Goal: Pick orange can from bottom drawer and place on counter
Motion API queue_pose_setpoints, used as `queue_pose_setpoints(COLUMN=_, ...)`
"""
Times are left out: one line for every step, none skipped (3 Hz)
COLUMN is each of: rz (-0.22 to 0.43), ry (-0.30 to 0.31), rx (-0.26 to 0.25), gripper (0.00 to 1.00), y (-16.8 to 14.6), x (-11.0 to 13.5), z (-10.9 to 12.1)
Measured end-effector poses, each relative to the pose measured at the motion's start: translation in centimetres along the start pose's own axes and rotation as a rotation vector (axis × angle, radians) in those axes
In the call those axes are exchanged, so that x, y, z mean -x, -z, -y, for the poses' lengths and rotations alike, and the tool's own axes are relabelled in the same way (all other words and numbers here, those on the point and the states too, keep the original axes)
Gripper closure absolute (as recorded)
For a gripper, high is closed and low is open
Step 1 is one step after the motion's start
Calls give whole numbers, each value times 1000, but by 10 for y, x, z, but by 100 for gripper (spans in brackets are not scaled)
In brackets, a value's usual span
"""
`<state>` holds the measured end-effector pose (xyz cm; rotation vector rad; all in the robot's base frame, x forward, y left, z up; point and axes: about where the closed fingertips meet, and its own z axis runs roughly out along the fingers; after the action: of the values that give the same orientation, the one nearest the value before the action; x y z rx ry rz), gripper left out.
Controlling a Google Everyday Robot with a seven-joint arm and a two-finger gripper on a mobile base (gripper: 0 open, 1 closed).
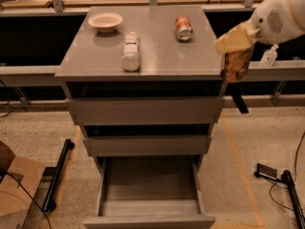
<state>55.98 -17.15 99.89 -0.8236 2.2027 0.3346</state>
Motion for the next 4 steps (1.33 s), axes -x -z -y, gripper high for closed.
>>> queue_pose_setpoints(rz=88, ry=45, rx=-31, gripper=100, y=41, x=58, z=13)
queue_pose_setpoints(rz=200, ry=57, rx=-12, gripper=100, y=50, x=115, z=27)
queue_pose_setpoints(rz=292, ry=53, rx=26, gripper=100, y=39, x=161, z=40)
queue_pose_setpoints(rz=340, ry=17, rx=63, gripper=100, y=8, x=192, z=57)
